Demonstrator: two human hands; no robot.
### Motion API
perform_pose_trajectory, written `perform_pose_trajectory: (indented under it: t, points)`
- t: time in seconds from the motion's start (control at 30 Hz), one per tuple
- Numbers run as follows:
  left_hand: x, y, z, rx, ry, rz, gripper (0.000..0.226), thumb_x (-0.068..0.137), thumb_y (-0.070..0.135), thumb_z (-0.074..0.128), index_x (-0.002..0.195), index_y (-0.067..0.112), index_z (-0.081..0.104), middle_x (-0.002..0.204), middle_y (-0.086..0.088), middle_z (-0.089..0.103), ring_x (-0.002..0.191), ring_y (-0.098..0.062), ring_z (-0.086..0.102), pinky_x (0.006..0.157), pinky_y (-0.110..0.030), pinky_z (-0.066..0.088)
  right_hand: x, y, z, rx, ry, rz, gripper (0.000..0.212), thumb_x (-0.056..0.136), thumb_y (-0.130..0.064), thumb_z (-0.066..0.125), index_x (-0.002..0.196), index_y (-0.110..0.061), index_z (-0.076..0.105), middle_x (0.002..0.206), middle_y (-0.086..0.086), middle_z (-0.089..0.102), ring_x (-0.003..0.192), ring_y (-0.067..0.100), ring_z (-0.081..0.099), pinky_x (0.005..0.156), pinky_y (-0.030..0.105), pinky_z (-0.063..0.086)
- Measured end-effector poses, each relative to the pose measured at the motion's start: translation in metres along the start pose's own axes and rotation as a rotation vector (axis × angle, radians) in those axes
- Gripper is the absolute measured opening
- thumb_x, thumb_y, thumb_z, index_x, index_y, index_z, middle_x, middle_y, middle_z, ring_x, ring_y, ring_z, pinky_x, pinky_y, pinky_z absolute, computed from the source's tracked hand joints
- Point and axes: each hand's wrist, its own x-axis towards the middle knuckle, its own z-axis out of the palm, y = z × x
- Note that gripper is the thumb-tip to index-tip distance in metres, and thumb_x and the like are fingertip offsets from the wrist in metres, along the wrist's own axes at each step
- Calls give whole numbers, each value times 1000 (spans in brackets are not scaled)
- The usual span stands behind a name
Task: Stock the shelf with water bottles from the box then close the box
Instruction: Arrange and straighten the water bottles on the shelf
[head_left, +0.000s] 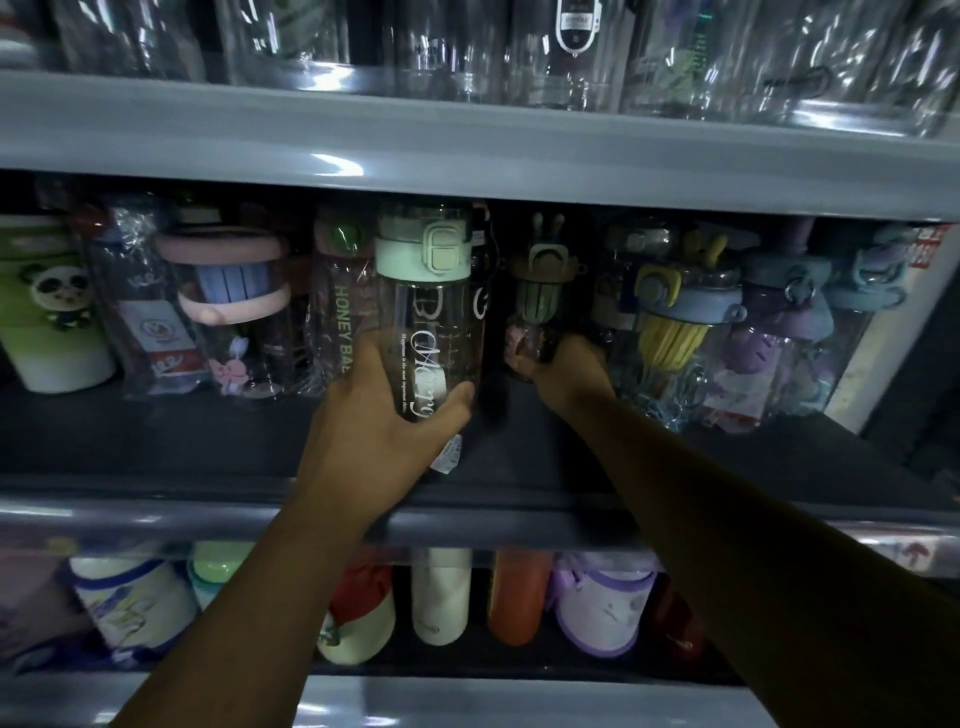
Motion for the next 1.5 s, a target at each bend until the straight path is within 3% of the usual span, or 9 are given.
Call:
perform_pose_trajectory:
  t: [0.23,0.43,0.53,0.7,0.83,1.0,1.13,1.27,1.5]
  points:
    - [1,0,-1,-28,-27,20,63,74,56,83,122,36,48,95,23,67,87,8,64,82,-29,55,-6,-9,-13,-37,-76,67,38,94,-36,71,117,-5,72,103,8,70,104,25,67,77,23,43]
    - [3,-2,-3,-114,-102,29,74,64,63,86,121,35,48,103,27,66,92,15,63,87,-25,53,-40,-31,-35,290,-124,2,19,89,-26,76,78,-10,73,86,18,75,75,24,73,78,50,63]
    - [5,-4,-3,-122,-116,35,74,62,63,87,120,37,48,104,22,69,91,10,66,88,-31,57,-81,-56,-49,544,-162,-155,18,92,-35,72,97,-17,72,92,4,76,80,16,73,72,35,59]
    - [5,-6,-4,-154,-153,80,60,72,51,80,122,32,53,109,15,70,96,4,67,87,-30,58,-104,-77,-33,359,-246,-238,58,82,-41,82,129,-23,53,113,-15,65,91,-5,67,68,11,53]
    - [6,-8,-5,-123,-161,119,57,76,46,77,127,30,57,113,13,68,100,4,65,89,-28,57,-104,-83,-21,422,-205,-214,61,86,-28,81,139,-15,53,106,-14,67,91,3,70,75,20,59]
    - [6,-11,-3,-47,-194,134,84,63,74,71,135,36,53,124,13,63,115,-8,62,98,-39,55,-99,-75,-28,349,-95,-255,44,86,-23,82,123,-21,58,94,-17,64,83,-5,67,72,20,59]
    - [6,-14,0,-30,-232,150,64,70,66,72,124,31,67,95,23,70,95,3,66,94,-38,57,-88,-57,-41,216,44,-252,35,83,-31,83,100,-33,53,89,-14,66,80,3,68,72,25,58]
    - [4,-13,2,60,-212,182,31,85,51,67,108,31,73,86,22,71,86,4,66,86,-34,58,-81,-43,-48,231,53,-181,44,84,-38,81,115,-24,54,97,-11,67,88,14,70,81,44,61]
    - [-4,-7,4,368,-124,341,50,86,60,36,91,26,72,74,7,70,67,-20,67,66,-35,56,-67,-40,-46,193,108,-173,37,87,-34,79,112,-18,57,85,-17,59,83,12,66,78,39,59]
